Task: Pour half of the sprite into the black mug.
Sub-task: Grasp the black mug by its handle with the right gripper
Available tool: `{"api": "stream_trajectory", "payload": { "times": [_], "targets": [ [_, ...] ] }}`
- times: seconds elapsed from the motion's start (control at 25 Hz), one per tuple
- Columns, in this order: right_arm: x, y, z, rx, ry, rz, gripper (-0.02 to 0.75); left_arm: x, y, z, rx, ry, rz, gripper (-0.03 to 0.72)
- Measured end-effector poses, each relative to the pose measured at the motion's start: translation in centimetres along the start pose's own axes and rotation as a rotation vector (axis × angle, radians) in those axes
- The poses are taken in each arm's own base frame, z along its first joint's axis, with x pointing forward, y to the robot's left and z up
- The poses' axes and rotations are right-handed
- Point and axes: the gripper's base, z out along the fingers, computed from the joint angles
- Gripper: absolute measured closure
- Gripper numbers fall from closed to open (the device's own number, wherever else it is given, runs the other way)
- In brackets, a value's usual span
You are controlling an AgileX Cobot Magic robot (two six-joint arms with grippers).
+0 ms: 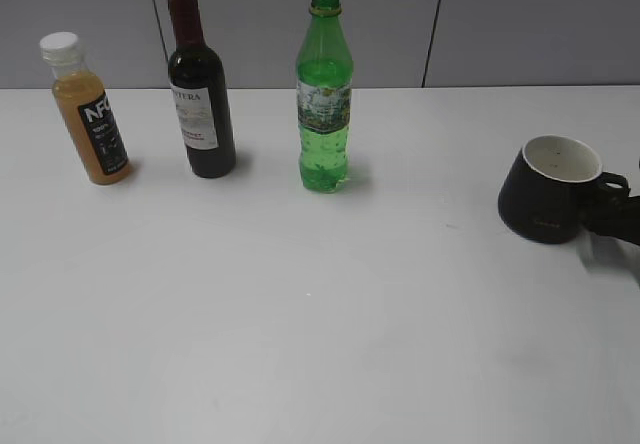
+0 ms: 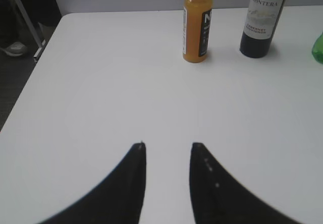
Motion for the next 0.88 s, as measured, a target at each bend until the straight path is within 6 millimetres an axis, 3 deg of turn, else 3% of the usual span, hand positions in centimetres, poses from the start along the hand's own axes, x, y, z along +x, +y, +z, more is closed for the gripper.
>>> {"api": "stream_trajectory", "payload": {
  "times": [0.48,0.64,0.76,0.88],
  "targets": [
    [0.11,0.12,0.99,-0.026,-0.02,-0.009,0.288,0.0,0.0,0.0,0.0,0.0,0.0,0.452],
    [0.14,0.23,1.08,-0.038,-0.02,-0.013,0.426,0.0,0.0,0.0,0.0,0.0,0.0,0.452],
    [0.19,0.4,1.08,-0.056,-0.02,-0.019,0.638,0.0,0.0,0.0,0.0,0.0,0.0,0.452],
    [0.19,0.39,1.1,-0.056,-0.021,-0.019,0.659,0.0,0.0,0.0,0.0,0.0,0.0,0.452]
  ]
}}
